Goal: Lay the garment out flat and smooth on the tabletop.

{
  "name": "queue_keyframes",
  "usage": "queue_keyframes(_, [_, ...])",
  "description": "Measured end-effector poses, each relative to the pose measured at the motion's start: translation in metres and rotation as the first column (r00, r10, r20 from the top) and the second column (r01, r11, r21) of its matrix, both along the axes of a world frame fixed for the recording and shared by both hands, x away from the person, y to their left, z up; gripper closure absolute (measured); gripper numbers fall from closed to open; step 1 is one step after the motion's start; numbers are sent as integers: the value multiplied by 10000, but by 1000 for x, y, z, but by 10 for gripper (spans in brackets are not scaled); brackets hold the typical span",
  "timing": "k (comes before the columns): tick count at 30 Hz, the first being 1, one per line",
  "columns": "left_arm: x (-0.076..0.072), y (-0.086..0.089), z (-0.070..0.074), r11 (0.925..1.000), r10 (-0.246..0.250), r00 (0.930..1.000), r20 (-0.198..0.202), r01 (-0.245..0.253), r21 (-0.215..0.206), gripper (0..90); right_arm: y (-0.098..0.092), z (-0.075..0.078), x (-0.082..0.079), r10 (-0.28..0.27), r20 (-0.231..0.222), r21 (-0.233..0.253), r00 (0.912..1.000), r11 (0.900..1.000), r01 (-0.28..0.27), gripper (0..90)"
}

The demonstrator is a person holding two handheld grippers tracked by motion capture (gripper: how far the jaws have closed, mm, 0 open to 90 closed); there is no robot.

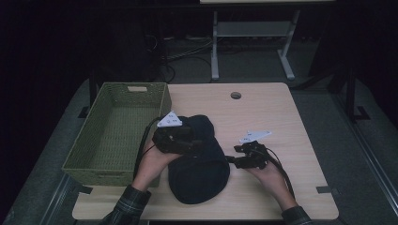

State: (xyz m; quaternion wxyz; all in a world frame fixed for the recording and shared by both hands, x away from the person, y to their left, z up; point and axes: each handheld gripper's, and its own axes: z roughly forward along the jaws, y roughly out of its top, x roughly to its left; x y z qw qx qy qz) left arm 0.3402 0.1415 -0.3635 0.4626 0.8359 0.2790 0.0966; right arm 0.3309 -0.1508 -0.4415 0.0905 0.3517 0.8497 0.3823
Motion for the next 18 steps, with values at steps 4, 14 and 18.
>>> queue_keyframes(4, [0, 0, 2, 10000, 6, 10000, 82, -5, -84, 291, 7, -1, 10, 61, 6, 164, 10000, 9998, -61, 504])
queue_keyframes(14, [2, -4, 0, 9998, -124, 9999, 117, 125, -149, 291, 27, -9, 30, 350, -117, -12, 9993, 9994, -350, 555])
queue_keyframes(18, [2, -6, -1, 9997, -244, 9996, 123, 245, -80, 291, 33, -19, 33, 553, -278, -250, 9981, 9981, -560, 618])
